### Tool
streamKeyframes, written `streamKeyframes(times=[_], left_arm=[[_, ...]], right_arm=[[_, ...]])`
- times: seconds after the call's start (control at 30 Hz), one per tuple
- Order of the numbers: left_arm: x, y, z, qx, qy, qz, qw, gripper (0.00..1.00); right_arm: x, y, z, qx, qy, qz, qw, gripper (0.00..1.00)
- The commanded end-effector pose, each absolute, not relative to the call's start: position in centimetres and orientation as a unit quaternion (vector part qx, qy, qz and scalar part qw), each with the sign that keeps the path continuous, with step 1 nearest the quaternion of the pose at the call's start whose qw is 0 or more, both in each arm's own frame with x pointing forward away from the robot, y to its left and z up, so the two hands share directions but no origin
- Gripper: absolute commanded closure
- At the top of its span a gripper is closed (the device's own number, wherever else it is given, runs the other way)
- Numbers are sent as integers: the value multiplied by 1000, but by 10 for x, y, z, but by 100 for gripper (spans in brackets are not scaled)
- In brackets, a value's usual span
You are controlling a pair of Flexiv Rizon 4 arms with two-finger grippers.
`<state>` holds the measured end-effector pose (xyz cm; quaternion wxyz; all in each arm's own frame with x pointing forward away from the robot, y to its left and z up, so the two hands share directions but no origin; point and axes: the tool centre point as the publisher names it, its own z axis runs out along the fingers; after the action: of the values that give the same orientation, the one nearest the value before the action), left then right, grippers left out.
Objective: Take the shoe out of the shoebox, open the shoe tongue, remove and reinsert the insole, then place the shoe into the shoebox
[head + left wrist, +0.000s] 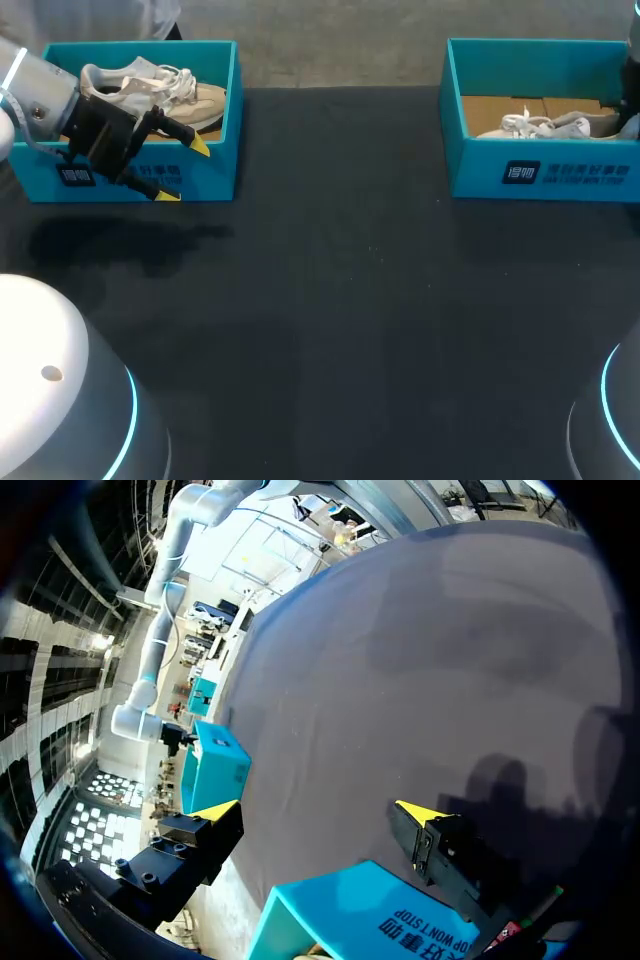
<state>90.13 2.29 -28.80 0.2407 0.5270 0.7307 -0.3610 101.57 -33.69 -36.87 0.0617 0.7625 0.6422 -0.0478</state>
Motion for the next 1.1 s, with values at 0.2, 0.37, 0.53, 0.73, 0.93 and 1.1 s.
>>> streamKeyframes(times=[0.2,0.37,0.53,0.73,0.93,1.1], left_arm=[[900,23,-287,527,732,-359,240,0],[900,23,-287,527,732,-359,240,0],[900,23,-287,527,732,-359,240,0],[900,23,-287,527,732,-359,240,0],[900,23,-287,527,732,-359,240,0],[900,23,-287,527,732,-359,240,0]], right_arm=[[1018,-340,-382,758,649,-45,51,100],[1018,-340,-387,757,650,-43,48,100],[1018,-341,-393,755,654,-38,37,100],[1017,-342,-399,753,657,-33,27,100],[1014,-342,-399,752,659,-24,25,71],[1012,-341,-394,751,659,-24,28,0]])
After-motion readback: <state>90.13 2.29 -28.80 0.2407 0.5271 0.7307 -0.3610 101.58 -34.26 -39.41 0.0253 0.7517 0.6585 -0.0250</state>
